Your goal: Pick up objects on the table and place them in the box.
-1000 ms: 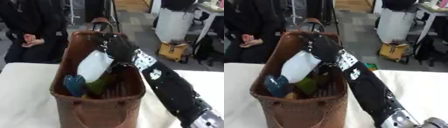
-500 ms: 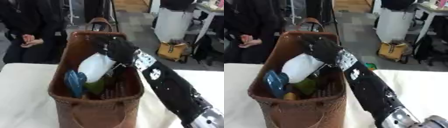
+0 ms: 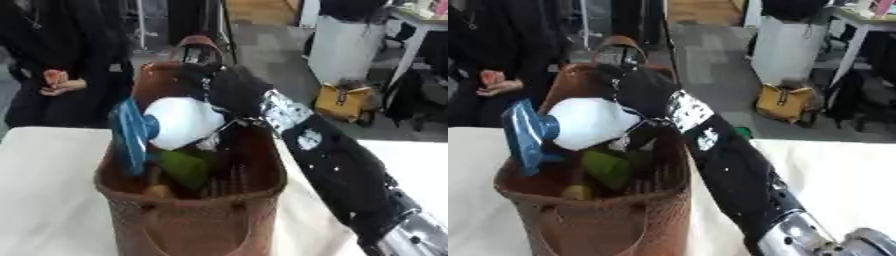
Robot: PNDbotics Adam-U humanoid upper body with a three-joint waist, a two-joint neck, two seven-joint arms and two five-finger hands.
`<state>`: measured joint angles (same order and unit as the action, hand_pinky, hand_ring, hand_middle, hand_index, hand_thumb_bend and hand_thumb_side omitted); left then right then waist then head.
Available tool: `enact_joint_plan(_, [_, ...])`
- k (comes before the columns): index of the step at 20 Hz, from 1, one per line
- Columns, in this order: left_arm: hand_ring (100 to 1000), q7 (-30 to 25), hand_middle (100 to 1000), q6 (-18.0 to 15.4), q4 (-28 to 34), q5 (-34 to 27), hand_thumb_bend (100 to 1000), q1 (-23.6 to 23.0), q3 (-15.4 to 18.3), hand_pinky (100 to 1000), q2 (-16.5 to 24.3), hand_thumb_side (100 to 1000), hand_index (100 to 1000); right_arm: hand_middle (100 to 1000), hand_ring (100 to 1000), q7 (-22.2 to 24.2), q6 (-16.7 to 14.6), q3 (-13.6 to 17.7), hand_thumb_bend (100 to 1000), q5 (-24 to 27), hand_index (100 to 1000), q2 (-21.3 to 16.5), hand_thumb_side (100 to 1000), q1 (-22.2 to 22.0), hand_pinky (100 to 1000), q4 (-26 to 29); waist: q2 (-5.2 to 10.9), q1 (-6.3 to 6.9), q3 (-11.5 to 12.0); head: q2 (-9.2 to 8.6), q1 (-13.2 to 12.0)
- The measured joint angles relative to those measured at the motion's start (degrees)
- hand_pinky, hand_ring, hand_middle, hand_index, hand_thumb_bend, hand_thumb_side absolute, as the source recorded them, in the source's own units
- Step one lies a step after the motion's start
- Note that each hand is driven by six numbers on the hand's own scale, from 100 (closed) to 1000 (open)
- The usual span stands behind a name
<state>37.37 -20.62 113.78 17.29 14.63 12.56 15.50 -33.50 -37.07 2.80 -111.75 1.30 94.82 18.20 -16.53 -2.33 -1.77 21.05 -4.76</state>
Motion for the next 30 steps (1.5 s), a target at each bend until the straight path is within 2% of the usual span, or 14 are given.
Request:
enact_joint_plan(3, [693, -0.03, 831, 0.0, 0.0, 0.0, 100, 0.0, -0.01, 727, 0.0, 946, 692, 1000, 1000, 2.6, -2.6, -0.01, 273, 2.09, 1000, 0.0, 874, 0.32, 790, 0.24, 0.01, -0.1, 0.01, -0.01, 0.13])
enact_joint_plan(5, [693, -0.17, 832, 0.04, 0.0, 0.0, 100, 0.0, -0.02, 728, 0.0, 946, 692, 1000, 1000, 6.16, -4.98, -0.01, 328, 3.23, 1000, 0.0, 823, 0.54, 791, 0.24, 0.01, -0.23, 0.08, -0.04, 0.2])
enact_joint_plan(7, [693, -0.42, 832, 0.02, 0.0, -0.02, 100, 0.0, -0.03, 728, 0.0, 946, 692, 1000, 1000, 10.83, -6.78, 0.01, 328, 4.29, 1000, 0.0, 823, 0.82, 791, 0.3, 0.01, -0.27, 0.18, -0.07, 0.23])
enact_joint_plan(8, [693, -0.52, 831, -0.02, 0.0, -0.05, 100, 0.0, -0.04, 729, 0.0, 944, 691, 1000, 1000, 13.38, -7.58, 0.02, 420, 4.75, 1000, 0.0, 672, 1.0, 806, 0.45, 0.01, -0.27, 0.23, -0.12, 0.28])
enact_joint_plan(9, [693, -0.61, 831, -0.02, 0.0, -0.11, 100, 0.01, -0.05, 729, 0.0, 944, 691, 1000, 1000, 16.48, -8.44, 0.08, 420, 5.16, 1000, 0.0, 672, 1.18, 806, 0.47, 0.01, -0.28, 0.35, -0.2, 0.33])
enact_joint_plan(10, [693, -0.75, 831, -0.02, 0.0, -0.14, 100, 0.01, -0.07, 730, 0.0, 944, 689, 1000, 1000, 19.83, -9.23, 0.4, 463, 5.71, 1000, 0.0, 576, 1.36, 812, 0.64, 0.01, -0.32, 0.49, -0.24, 0.37])
enact_joint_plan(12, [693, -1.0, 831, -0.04, 0.0, -0.17, 100, 0.03, -0.13, 730, 0.0, 944, 688, 1000, 1000, 26.99, -10.17, 1.25, 470, 6.96, 1000, 0.01, 560, 1.59, 820, 1.63, 0.01, -0.49, 0.67, -0.47, 0.41])
enact_joint_plan(15, [693, -1.05, 831, -0.03, 0.0, -0.18, 100, 0.08, -0.17, 730, 0.0, 943, 688, 1000, 1000, 36.58, -11.18, 2.33, 463, 9.87, 1000, 0.14, 565, 1.59, 829, 3.36, 0.0, -0.61, 0.72, -0.54, 0.44])
enact_joint_plan(16, [692, -1.05, 831, -0.03, 0.0, -0.18, 100, 0.16, -0.18, 729, 0.0, 943, 687, 1000, 1000, 39.18, -11.41, 2.63, 451, 11.18, 1000, 0.2, 620, 1.59, 832, 3.9, 0.0, -0.61, 0.72, -0.55, 0.46])
enact_joint_plan(17, [692, -1.05, 832, -0.03, 0.0, -0.18, 100, 0.22, -0.18, 729, 0.0, 950, 687, 1000, 1000, 41.48, -11.55, 2.94, 398, 12.64, 1000, 0.28, 687, 1.59, 833, 4.52, -0.01, -0.63, 0.75, -0.56, 0.46])
enact_joint_plan(18, [692, -1.06, 832, -0.03, 0.0, -0.18, 100, 0.26, -0.18, 729, 0.0, 945, 687, 1000, 1000, 43.48, -11.59, 3.22, 441, 14.22, 1000, 0.37, 690, 1.59, 835, 5.18, -0.01, -0.65, 0.77, -0.58, 0.47])
enact_joint_plan(20, [691, -1.06, 832, -0.03, 0.0, -0.18, 100, 0.29, -0.18, 729, 0.0, 946, 686, 1000, 1000, 46.82, -11.4, 3.69, 436, 17.46, 1000, 0.42, 708, 1.59, 839, 6.45, -0.05, -0.77, 0.82, -0.8, 0.48])
enact_joint_plan(23, [692, -1.06, 832, -0.03, 0.0, -0.18, 100, 0.33, -0.19, 729, 0.0, 944, 686, 1000, 1000, 50.34, -10.45, 4.25, 420, 22.34, 1000, 0.47, 714, 1.73, 840, 7.88, -0.32, -1.02, 1.09, -1.14, 0.62])
enact_joint_plan(30, [691, -1.02, 833, -0.01, 0.0, -0.16, 100, 0.39, -0.27, 730, 0.0, 948, 686, 1000, 1000, 54.97, -5.95, 5.35, 377, 32.47, 1000, 0.46, 759, 2.53, 838, 12.22, -0.55, -1.05, 1.19, -2.04, 1.45])
